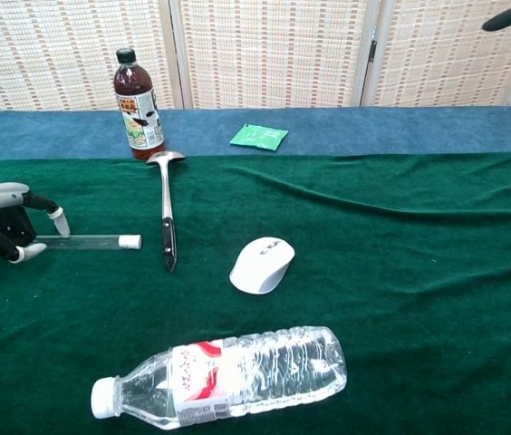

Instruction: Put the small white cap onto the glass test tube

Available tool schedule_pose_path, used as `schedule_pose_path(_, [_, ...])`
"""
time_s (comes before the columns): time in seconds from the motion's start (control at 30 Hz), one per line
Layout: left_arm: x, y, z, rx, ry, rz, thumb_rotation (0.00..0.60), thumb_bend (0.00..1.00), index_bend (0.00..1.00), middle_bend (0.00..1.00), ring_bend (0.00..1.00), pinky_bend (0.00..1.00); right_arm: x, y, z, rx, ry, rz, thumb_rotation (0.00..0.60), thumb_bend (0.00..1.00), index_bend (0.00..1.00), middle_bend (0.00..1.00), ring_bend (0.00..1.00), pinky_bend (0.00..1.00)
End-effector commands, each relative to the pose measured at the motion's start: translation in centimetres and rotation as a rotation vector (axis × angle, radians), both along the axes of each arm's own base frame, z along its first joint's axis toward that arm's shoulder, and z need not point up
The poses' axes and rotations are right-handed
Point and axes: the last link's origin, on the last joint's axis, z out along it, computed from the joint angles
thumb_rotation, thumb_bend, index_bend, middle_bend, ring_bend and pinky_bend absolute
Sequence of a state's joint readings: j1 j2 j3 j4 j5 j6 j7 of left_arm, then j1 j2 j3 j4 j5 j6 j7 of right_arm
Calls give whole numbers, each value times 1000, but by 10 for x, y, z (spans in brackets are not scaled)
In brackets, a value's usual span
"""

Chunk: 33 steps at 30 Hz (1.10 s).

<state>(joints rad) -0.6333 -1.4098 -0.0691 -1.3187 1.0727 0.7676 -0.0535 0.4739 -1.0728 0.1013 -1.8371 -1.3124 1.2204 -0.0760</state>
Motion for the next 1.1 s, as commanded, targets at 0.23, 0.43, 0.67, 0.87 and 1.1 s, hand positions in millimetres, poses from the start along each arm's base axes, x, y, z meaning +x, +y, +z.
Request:
schedule_pose_path(0.23, [3,-10,42,146,11,-14,600,509,305,781,719,702,-34,14,28,-82,40,-82,600,350,6,920,1000,1000])
schedule_pose_path(0.43, [-5,-32,84,375,147,-87,600,508,303,487,450,426,-56,30,46,-222,140,-127,600,350,184,546,656,673])
schedule_pose_path(0.67, [-19,-80,107,492,218,-97,600,507,259,229,201,189,-77,51,48,-251,175,-129,600,349,28,31,23,53])
schedule_pose_path(0.87, [-22,-116,115,544,165,-96,600,507,244,185,161,129,-91,72,42,-254,142,-150,600,349,0,0,0,1])
schedule_pose_path(1.1, [-16,-143,115,535,138,-98,600,505,240,185,158,112,-101,99,39,-254,114,-192,600,350,0,0,0,0])
